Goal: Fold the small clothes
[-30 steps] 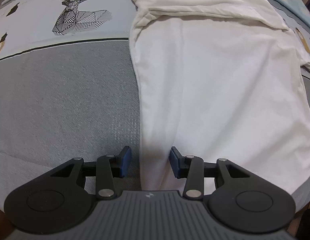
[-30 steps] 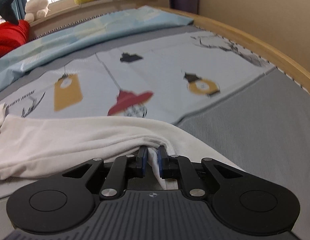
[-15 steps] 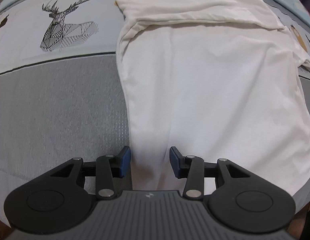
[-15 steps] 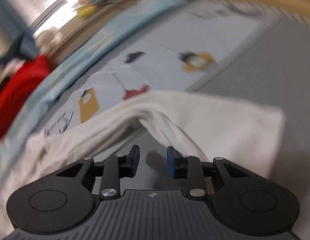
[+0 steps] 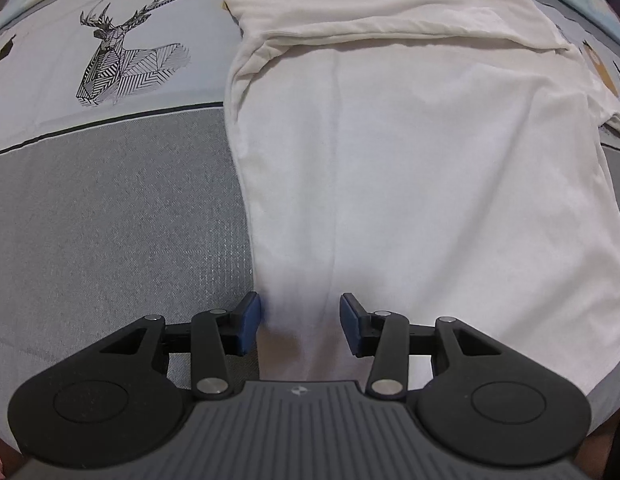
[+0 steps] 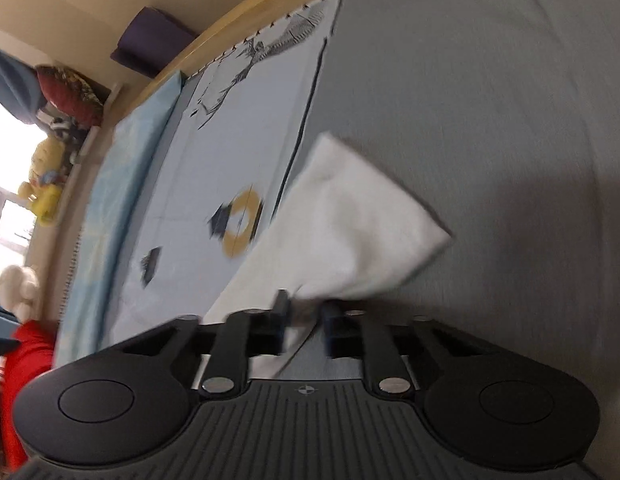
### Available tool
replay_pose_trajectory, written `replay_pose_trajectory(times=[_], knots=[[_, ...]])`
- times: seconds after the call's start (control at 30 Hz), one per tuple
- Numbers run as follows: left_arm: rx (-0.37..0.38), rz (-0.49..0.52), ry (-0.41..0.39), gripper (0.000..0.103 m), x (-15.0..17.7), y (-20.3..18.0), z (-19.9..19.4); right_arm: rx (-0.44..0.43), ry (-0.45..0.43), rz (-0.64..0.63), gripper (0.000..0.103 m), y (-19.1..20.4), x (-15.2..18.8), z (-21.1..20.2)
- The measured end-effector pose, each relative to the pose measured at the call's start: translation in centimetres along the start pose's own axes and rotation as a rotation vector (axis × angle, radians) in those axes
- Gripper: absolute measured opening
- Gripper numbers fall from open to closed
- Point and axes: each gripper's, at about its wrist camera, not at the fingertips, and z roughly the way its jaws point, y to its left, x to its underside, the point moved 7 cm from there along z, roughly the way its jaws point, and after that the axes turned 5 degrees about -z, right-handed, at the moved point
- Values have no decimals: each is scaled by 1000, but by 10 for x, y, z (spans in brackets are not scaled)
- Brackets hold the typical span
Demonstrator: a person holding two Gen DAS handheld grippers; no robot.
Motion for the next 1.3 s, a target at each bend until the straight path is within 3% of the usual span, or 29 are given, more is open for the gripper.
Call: replay_pose_trajectory(times=[0.1, 0.27, 0.43, 0.57, 0.67, 0.7, 0.77, 0.87, 0.97, 1.03, 1.13, 1.3], knots=[[-6, 7, 8, 48, 2, -1, 2, -21, -31, -46, 6, 3, -10, 9], [-6, 12, 17, 48, 3, -2, 5, -97, -185, -284, 5, 29, -30, -1], [15, 30, 25, 48, 5, -5, 3, 185, -229, -193, 4, -13, -45, -2], [44, 43, 34, 48, 7, -3, 4, 245, -198, -220, 13, -14, -42, -18], [82, -1, 24, 48, 5, 4, 1, 269, -246, -293, 35, 12, -34, -51], [93, -23, 20, 48, 5, 8, 0, 254, -249, -332, 37, 26, -29, -59], [109, -61, 10, 48, 4, 16, -3, 181, -201, -414, 37, 54, -7, -78], [120, -102, -1, 48, 10, 29, -7, 28, -42, -522, 37, 92, 44, -102], [126, -128, -8, 48, 19, 37, -15, -97, 197, -683, 40, 116, 123, -127], [133, -153, -5, 48, 27, 47, -16, -136, 361, -781, 40, 115, 176, -141], [150, -193, -5, 48, 38, 63, -20, -119, 520, -932, 40, 96, 253, -160], [153, -259, -10, 46, 50, 89, -26, 5, 648, -1094, 40, 62, 315, -159]])
